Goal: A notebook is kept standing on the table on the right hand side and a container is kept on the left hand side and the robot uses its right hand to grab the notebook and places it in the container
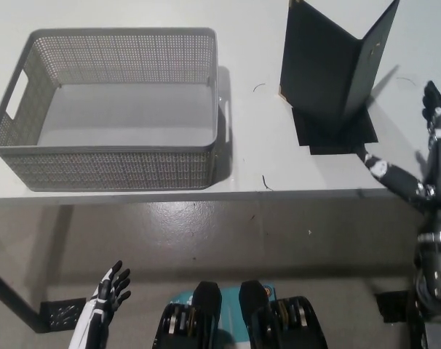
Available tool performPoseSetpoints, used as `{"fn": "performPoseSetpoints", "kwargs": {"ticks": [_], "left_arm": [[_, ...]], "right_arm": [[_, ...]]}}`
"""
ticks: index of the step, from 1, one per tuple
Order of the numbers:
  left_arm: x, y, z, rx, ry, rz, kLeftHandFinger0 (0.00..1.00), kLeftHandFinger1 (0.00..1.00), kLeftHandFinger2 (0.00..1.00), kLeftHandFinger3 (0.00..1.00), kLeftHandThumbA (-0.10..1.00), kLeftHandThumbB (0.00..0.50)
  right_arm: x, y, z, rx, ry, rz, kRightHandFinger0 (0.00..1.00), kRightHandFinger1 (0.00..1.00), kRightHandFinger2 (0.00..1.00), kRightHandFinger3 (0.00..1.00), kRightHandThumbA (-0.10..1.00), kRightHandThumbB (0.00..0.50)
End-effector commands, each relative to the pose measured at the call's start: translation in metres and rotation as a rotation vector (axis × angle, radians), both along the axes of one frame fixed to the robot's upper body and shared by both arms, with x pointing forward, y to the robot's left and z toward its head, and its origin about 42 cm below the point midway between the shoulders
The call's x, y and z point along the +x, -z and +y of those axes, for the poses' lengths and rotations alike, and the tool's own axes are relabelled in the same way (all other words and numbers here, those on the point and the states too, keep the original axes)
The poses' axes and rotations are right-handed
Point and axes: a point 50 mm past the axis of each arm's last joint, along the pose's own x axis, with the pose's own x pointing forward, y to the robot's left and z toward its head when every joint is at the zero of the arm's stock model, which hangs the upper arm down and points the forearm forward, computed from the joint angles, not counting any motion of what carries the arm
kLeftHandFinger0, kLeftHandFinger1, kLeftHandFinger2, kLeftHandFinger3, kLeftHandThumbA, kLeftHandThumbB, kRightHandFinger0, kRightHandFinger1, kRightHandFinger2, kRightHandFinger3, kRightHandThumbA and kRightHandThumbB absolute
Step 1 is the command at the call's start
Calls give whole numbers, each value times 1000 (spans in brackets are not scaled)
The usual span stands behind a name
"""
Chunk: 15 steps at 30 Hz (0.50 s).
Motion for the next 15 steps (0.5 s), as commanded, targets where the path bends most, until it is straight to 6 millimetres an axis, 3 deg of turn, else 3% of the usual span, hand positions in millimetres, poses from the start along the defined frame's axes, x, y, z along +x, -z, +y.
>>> {"fn": "performPoseSetpoints", "kwargs": {"ticks": [1,3,8,15], "left_arm": [[-2,-7,4,7,15,-53,1000,1000,1000,1000,1000,213],[-3,-7,4,7,16,-50,1000,1000,1000,1000,1000,226],[-5,-5,4,5,10,-48,1000,1000,1000,1000,1000,237],[-8,-4,4,12,31,-53,1000,1000,1000,1000,1000,232]], "right_arm": [[30,-14,-4,44,14,12,1000,1000,1000,1000,1000,468],[45,-14,-1,54,18,42,1000,1000,1000,1000,1000,493],[74,-12,8,79,5,111,1000,1000,1000,1000,1000,500],[112,-28,32,133,-33,137,1000,1000,1000,1000,1000,500]]}}
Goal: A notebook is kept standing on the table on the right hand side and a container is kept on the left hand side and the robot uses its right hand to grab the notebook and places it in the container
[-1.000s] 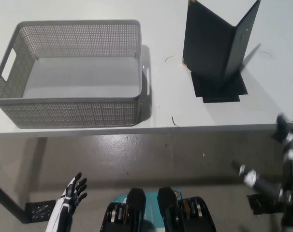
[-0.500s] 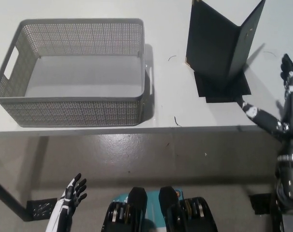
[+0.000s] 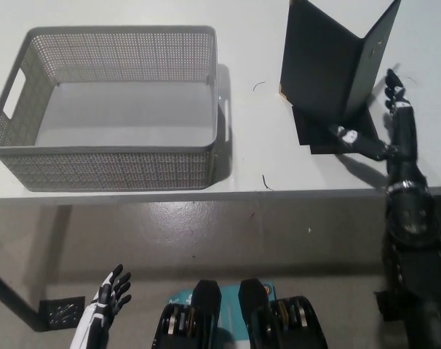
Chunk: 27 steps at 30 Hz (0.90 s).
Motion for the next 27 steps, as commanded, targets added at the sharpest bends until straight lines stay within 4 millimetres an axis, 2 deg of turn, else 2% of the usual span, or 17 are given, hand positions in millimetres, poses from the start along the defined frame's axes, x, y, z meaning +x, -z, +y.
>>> {"fn": "performPoseSetpoints", "kwargs": {"ticks": [1,6,7,10,14,15,16,17,18,19,20,21,22,23,25,26,27], "left_arm": [[-5,-7,3,15,21,-55,1000,1000,1000,1000,1000,223],[-10,-6,2,1,18,-44,1000,1000,1000,1000,1000,249],[-10,-7,2,8,23,-52,1000,1000,1000,1000,1000,230],[-11,-8,2,-6,22,-46,1000,1000,1000,1000,1000,241],[-15,-5,2,-7,29,-44,1000,1000,1000,1000,1000,240],[-15,-5,2,-6,31,-41,1000,1000,1000,1000,1000,247],[-16,-4,1,-9,32,-42,1000,1000,1000,1000,1000,245],[-16,-3,0,-6,33,-48,1000,1000,1000,1000,1000,245],[-15,-3,-1,-11,35,-48,1000,1000,1000,1000,1000,244],[-15,-3,-1,-19,37,-45,1000,1000,1000,1000,1000,247],[-15,-4,-1,-19,38,-42,1000,1000,1000,1000,1000,249],[-14,-4,0,-20,29,-43,1000,1000,1000,1000,1000,258],[-13,-4,1,-10,29,-50,1000,1000,1000,1000,1000,260],[-13,-6,2,-5,31,-58,1000,1000,1000,1000,1000,262],[-13,-7,3,-10,35,-63,1000,1000,1000,1000,1000,247],[-13,-7,3,-4,37,-62,1000,1000,1000,1000,1000,251],[-13,-7,3,9,38,-59,1000,1000,1000,1000,1000,258]], "right_arm": [[31,-41,19,50,-5,-71,1000,1000,1000,1000,1000,500],[48,-55,39,43,-31,-65,1000,1000,1000,1000,1000,500],[56,-67,47,36,-33,-64,1000,1000,1000,1000,1000,500],[69,-83,56,36,-40,-62,1000,1000,1000,1000,1000,500],[87,-103,61,190,-96,-30,1000,1000,1000,1000,1000,500],[92,-113,65,295,-110,-15,1000,1000,1000,1000,1000,448],[94,-118,66,379,-95,-32,1000,1000,1000,1000,924,424],[100,-135,70,535,-4,3,881,909,1000,1000,747,441],[101,-140,71,555,24,14,547,561,774,786,568,384],[103,-150,73,579,85,37,154,179,342,250,287,223],[104,-155,73,574,114,45,31,46,275,224,162,249],[105,-164,77,636,103,29,1,2,171,113,-90,192],[105,-167,79,638,101,22,0,0,264,94,-100,152],[105,-167,80,626,101,0,0,48,366,202,-100,132],[103,-163,81,658,67,-40,0,54,527,526,-100,129],[103,-162,82,659,69,-39,0,47,529,600,-100,131],[102,-160,82,660,66,-48,0,36,521,608,-100,119]]}}
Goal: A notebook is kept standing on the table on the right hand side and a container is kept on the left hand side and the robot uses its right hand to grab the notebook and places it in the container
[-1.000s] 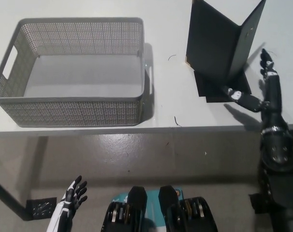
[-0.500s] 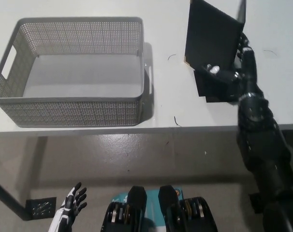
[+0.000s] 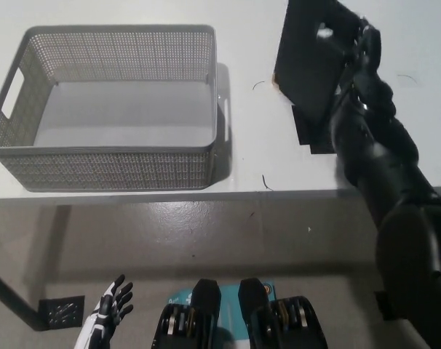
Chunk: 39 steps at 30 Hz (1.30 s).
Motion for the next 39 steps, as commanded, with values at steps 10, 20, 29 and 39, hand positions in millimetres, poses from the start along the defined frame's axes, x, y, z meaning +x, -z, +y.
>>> {"fn": "performPoseSetpoints", "kwargs": {"ticks": [10,20,29,39], "left_arm": [[-6,-7,7,20,16,-57,1000,1000,1000,1000,1000,194],[-13,-1,6,6,3,-36,1000,1000,1000,1000,1000,200],[-14,1,6,16,13,-35,1000,1000,1000,1000,1000,191],[-14,5,1,14,31,-25,1000,1000,1000,1000,1000,183]], "right_arm": [[0,-36,2,188,72,-185,0,247,658,707,-100,81],[-24,-120,-6,330,58,-491,0,254,704,761,-100,70],[-74,-213,4,289,28,-748,0,281,766,802,-100,54],[-73,-192,87,113,-62,-692,0,175,660,740,-100,101]]}}
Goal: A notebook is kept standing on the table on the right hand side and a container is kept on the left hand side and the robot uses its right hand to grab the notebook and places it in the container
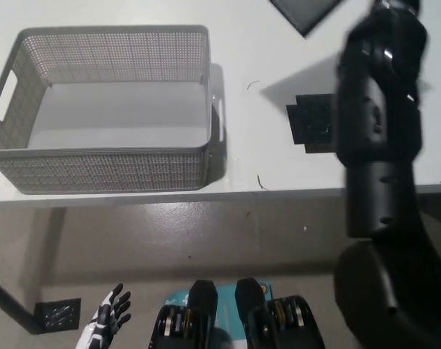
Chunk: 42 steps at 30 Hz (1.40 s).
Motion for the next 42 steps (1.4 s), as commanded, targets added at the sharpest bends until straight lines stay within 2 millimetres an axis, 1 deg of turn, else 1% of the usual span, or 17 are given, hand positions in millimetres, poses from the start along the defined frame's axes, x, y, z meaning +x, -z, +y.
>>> {"fn": "performPoseSetpoints", "kwargs": {"ticks": [1,4,5,6,12,14,18,19,20,21,22,24,27,32,38,41,42], "left_arm": [[-3,-2,-2,1,23,-42,1000,1000,1000,1000,1000,183],[0,-2,-4,-17,29,-41,1000,1000,1000,1000,1000,208],[0,-2,-4,-16,31,-41,1000,1000,1000,1000,1000,206],[1,-1,-5,-13,35,-43,1000,1000,1000,1000,1000,210],[-1,-1,-7,-1,64,-42,1000,1000,1000,1000,1000,218],[-1,-3,-7,-7,65,-40,1000,1000,1000,1000,1000,222],[-1,-4,-8,-7,69,-41,1000,1000,1000,1000,1000,224],[-1,-4,-9,-4,73,-39,1000,1000,1000,1000,1000,225],[-1,-5,-9,6,77,-36,1000,1000,1000,1000,1000,228],[-1,-5,-10,13,81,-32,1000,1000,1000,1000,1000,231],[-1,-5,-9,12,82,-34,1000,1000,1000,1000,1000,221],[-1,-5,-10,20,90,-35,1000,1000,1000,1000,1000,216],[-1,-4,-12,24,101,-33,1000,1000,1000,1000,1000,185],[-1,-2,-13,22,107,-29,1000,1000,1000,1000,1000,152],[-2,-1,-14,34,116,-23,1000,1000,1000,1000,1000,136],[-4,-1,-15,33,108,-18,1000,1000,1000,1000,1000,148],[-3,-2,-14,32,107,-20,1000,1000,1000,1000,1000,154]], "right_arm": [[-12,-41,58,-99,-22,-87,0,176,660,740,-100,102],[-7,-25,81,-169,-15,-42,0,153,612,690,-100,114],[-7,-25,82,-172,-11,-41,0,143,551,611,-100,178],[-3,-14,98,-239,-22,-19,0,121,557,667,-100,93],[3,8,137,-426,-42,52,0,59,524,762,-100,83],[4,8,144,-481,-31,63,0,71,577,795,-100,91],[7,9,151,-553,16,60,2,75,556,797,-100,102],[8,10,150,-584,15,49,194,332,773,1000,37,167],[10,13,149,-633,-30,34,591,757,1000,1000,290,278],[12,15,149,-691,-110,-3,922,1000,1000,1000,462,344],[13,17,147,-728,-126,-19,1000,1000,1000,1000,548,401],[13,20,142,-799,-102,-49,1000,1000,1000,1000,700,475],[12,19,138,-828,-56,-69,1000,1000,1000,1000,825,493],[12,10,132,-818,-31,-103,1000,1000,1000,1000,927,500],[2,-16,116,-773,-22,-216,1000,1000,1000,1000,909,481],[-13,-33,98,-766,-7,-279,1000,1000,1000,1000,957,468],[-25,-44,84,-764,3,-321,1000,1000,1000,1000,920,464]]}}
